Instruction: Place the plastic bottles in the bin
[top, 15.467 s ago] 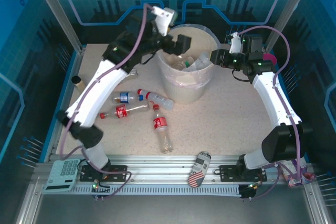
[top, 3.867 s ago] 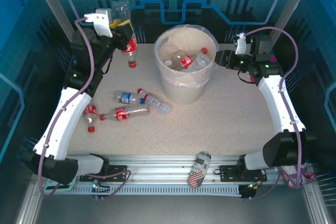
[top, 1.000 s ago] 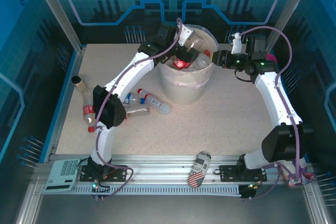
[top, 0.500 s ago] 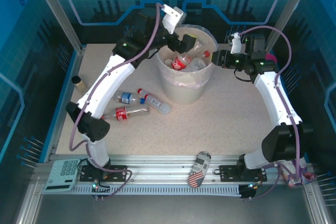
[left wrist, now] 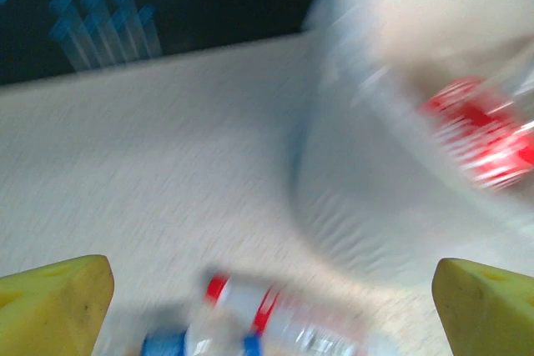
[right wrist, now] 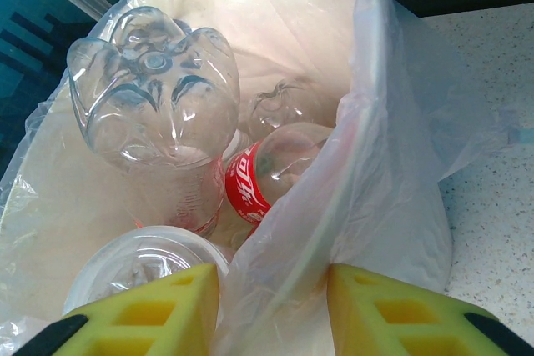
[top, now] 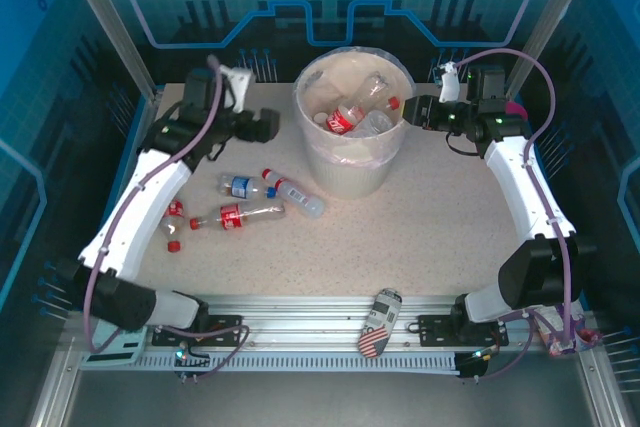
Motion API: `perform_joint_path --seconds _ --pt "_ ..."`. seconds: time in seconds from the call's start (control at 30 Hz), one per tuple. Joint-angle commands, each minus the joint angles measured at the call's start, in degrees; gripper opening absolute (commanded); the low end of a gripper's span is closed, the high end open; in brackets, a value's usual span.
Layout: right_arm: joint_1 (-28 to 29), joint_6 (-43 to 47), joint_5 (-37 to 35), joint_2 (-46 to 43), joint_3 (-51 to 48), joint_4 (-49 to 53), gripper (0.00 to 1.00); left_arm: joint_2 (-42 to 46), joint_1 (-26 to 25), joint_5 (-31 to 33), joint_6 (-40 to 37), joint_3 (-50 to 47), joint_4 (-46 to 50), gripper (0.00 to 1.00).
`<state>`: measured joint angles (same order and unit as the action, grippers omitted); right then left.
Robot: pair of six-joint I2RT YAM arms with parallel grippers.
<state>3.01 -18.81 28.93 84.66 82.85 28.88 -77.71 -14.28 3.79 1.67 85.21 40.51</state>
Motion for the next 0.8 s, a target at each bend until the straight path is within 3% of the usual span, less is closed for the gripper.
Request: perform_joint_path --seconds 0.0,0.13,0.27,0.5,0.63,0.77 --pt "0.89 1.84 -0.47 -0.02 0.74 2.23 0.39 7.44 7.21 4.21 6.65 -8.54 8.15 0.97" --pt "0.92 1.85 -0.05 -0.05 0.47 1.79 0.4 13.35 19.65 0.39 11.45 -17.91 10.08 0.95" --pt "1.02 1.39 0.6 0.49 -0.1 0.45 0.4 12.42 28.73 0.26 11.54 -22.29 8.35 0.96" --pt "1.72 -0.42 2.96 2.13 -0.31 -2.81 0.4 2.15 30.9 5.89 5.14 -21.3 7.68 0.99" --pt "1.84 -0.7 3.84 1.58 -0.53 -4.06 0.4 -3.63 34.18 0.28 -0.75 -21.21 6.16 0.99" --pt "1.74 -1.03 4.76 1.37 -0.42 -5.18 0.4 -9.51 34.65 -1.21 -6.36 -20.01 5.79 0.99"
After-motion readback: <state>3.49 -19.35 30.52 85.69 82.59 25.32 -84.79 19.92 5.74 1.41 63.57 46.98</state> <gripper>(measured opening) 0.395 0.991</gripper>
